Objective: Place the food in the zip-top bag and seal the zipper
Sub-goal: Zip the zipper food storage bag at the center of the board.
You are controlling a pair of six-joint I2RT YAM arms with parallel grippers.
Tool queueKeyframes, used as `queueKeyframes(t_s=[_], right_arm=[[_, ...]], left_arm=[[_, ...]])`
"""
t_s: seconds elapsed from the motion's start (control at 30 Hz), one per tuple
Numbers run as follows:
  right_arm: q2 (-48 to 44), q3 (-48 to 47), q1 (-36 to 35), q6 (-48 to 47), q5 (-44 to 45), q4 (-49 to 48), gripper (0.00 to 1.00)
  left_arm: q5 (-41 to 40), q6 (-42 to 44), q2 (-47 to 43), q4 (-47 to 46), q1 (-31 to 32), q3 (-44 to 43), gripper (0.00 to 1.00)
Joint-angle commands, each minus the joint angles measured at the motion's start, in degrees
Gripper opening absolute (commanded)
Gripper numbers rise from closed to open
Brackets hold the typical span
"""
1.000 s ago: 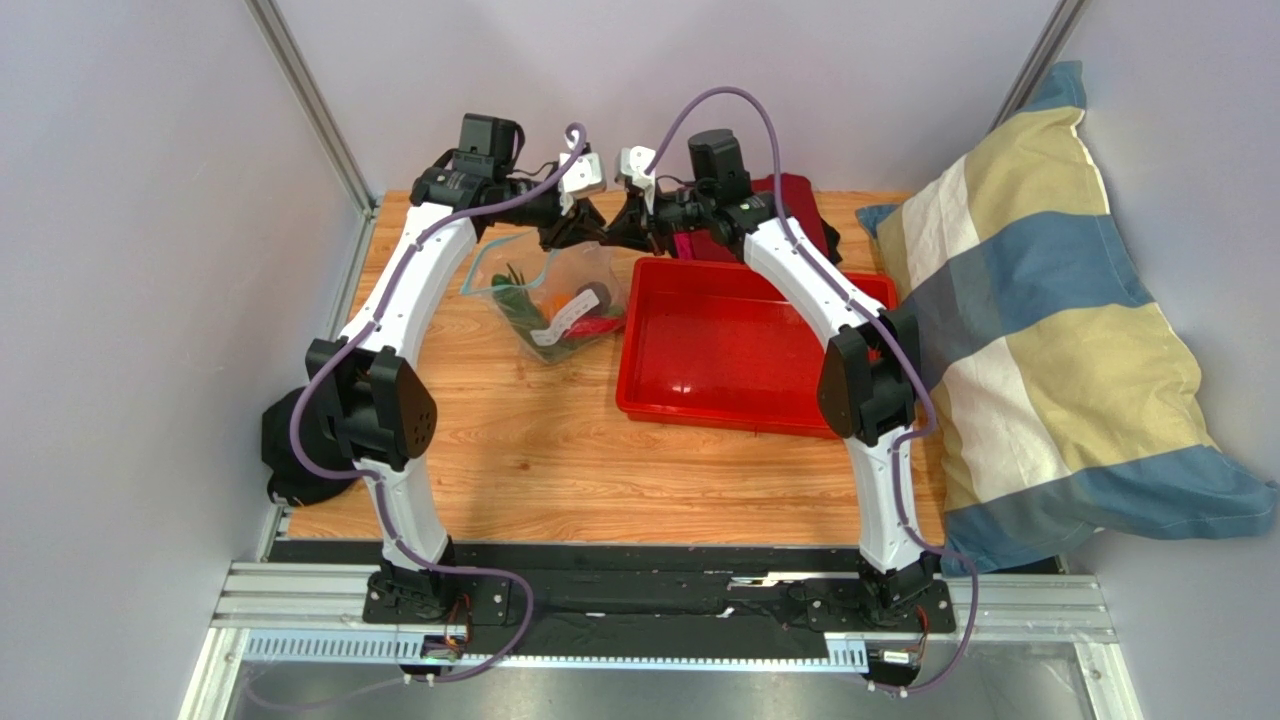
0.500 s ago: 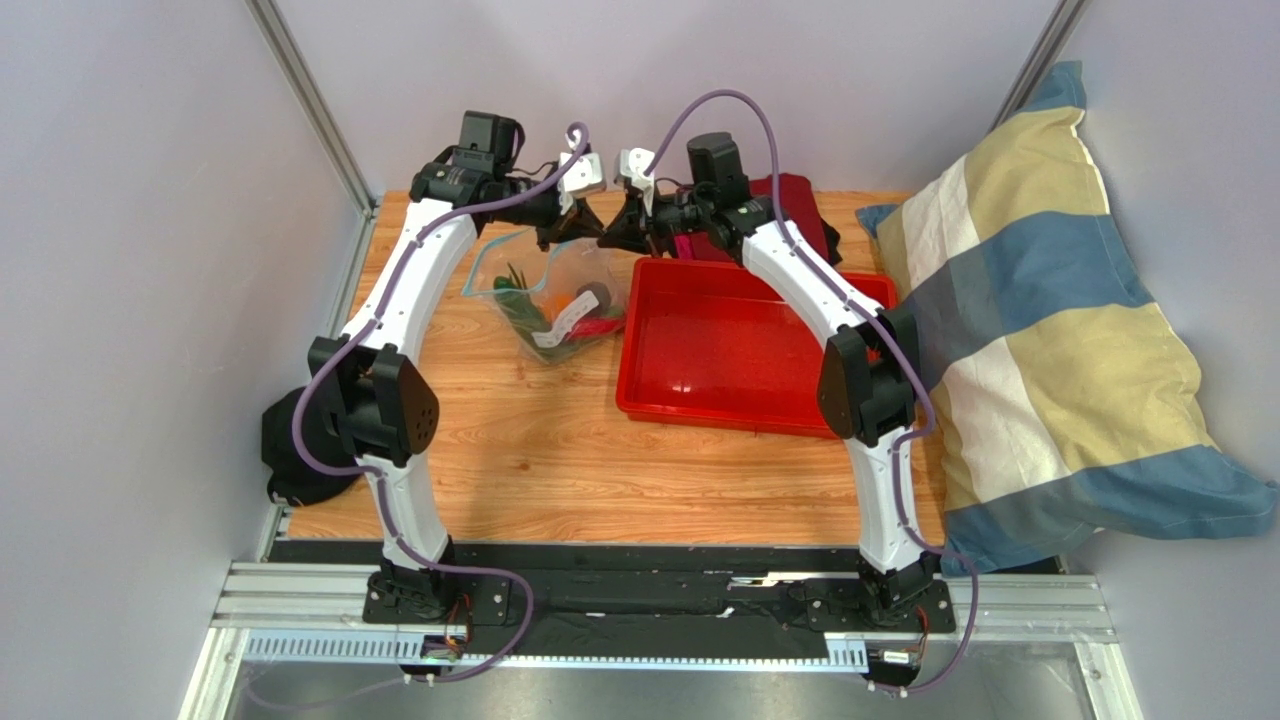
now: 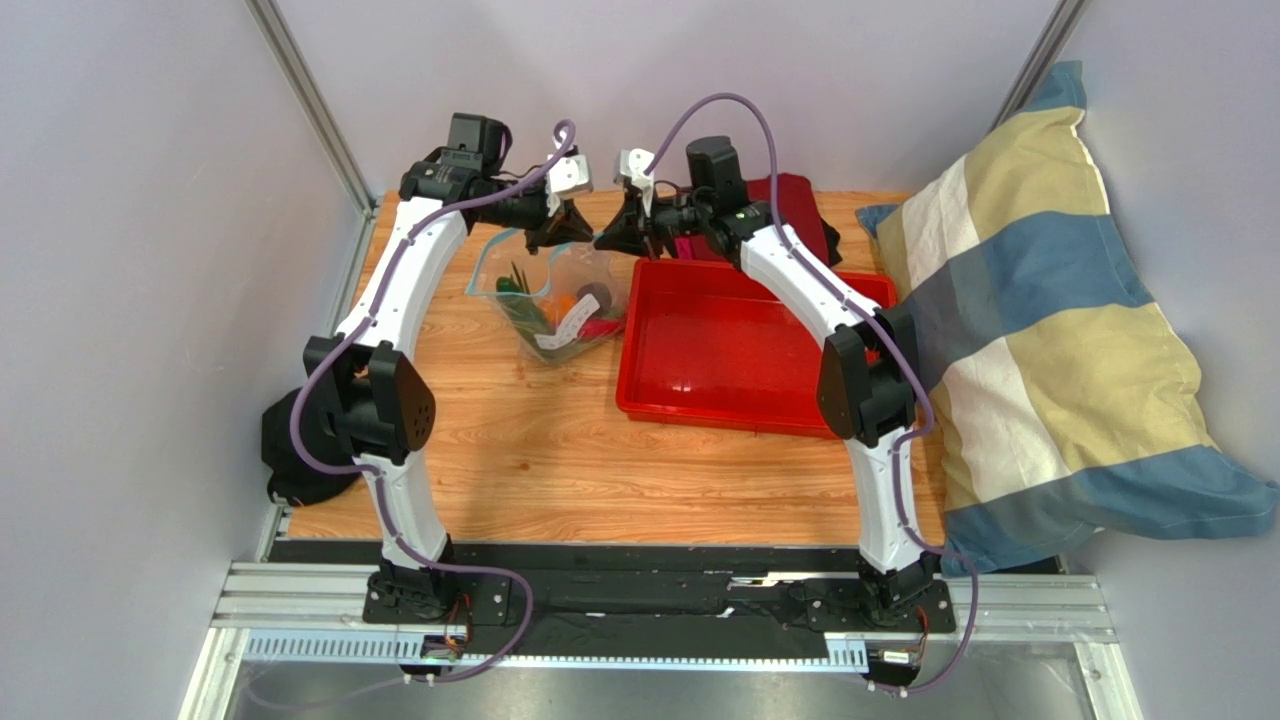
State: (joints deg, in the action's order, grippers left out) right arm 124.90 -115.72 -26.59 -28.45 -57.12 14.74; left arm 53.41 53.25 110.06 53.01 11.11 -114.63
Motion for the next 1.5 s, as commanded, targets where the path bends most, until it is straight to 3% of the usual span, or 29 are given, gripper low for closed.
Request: queueKeyframes(t_s=[0.0,0.6,0.93,1.47], right_arm=[[-4.4,0.5,2.06,1.29,1.14,-3.84,0.0],[-6.42,5.33,4.62,6.3,2.54,-9.56,0.0],[-7.57,7.88,6.02,6.21,3.77,-9.64,0.0],[-8.18,6.56,6.38,10.08,4.21,-7.98,0.0]], left_arm=[[-1.2,1.77,-1.34,3.5,-2.06,-0.33,0.0],[-3.13,4.4,-2.4,9.3,-6.01,-0.85,0.0],[-4.63,10.46,-4.68,17.12,-10.76,0.37,0.0],[-6.03,16.26,-11.7,25.99,-25.26,3.53,0.0]])
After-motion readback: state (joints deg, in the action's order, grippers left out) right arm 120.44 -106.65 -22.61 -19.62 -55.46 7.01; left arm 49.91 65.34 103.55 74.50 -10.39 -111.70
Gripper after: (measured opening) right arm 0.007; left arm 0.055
